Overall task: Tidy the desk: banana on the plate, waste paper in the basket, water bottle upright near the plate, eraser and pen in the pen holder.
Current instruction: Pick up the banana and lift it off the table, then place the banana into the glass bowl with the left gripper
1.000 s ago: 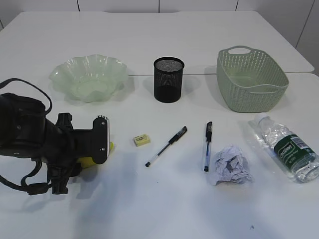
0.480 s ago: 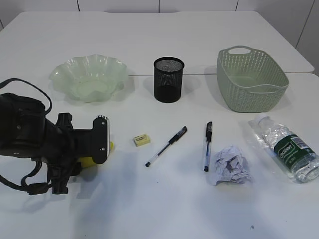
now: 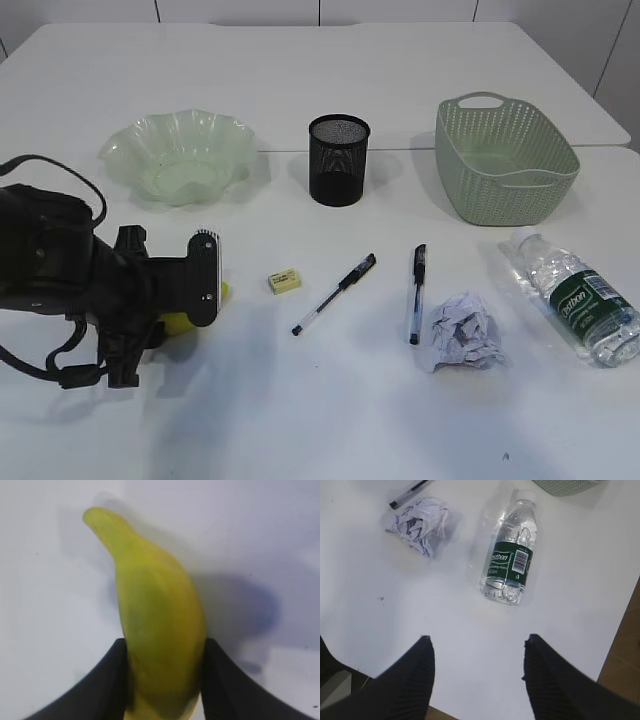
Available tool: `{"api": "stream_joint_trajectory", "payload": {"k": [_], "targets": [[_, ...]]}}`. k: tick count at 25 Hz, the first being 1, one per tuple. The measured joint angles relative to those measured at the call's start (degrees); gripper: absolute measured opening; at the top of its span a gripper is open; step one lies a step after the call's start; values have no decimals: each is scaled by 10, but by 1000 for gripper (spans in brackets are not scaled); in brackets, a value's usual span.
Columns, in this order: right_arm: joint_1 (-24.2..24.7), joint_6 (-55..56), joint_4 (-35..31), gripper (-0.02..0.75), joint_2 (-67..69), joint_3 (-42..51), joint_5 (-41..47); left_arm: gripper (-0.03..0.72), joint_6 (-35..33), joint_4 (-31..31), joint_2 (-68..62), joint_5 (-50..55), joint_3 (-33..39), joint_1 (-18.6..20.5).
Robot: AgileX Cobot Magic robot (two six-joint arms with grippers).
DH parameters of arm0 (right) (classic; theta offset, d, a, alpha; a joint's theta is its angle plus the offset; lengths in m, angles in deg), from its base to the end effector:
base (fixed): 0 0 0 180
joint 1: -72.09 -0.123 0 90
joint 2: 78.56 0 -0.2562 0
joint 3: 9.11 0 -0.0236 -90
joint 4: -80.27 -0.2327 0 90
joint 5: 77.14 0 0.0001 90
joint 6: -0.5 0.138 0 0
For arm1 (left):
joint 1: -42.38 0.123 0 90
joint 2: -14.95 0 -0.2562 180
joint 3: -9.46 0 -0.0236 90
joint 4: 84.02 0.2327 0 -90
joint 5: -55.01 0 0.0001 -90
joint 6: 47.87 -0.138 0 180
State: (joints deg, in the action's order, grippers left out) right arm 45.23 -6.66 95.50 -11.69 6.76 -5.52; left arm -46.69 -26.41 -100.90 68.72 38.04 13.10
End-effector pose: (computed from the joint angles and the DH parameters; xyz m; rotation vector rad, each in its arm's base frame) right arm 0.1817 0.0535 0.2915 -0.8077 2.5201 -0.2528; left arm 0.3013 -0.1372 0.0588 1.7591 2.0217 0.4169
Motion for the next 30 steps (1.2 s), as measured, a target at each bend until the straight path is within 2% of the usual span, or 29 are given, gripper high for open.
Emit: {"api": "stream_joint_trajectory", "payload": {"k": [10,30], "targets": [[0,0,0,430,0,0,0,265,4,-67,-3,1,-70,0],[0,0,2,430,0,0,0,262,6,-160,22,12,-211,0]]}}
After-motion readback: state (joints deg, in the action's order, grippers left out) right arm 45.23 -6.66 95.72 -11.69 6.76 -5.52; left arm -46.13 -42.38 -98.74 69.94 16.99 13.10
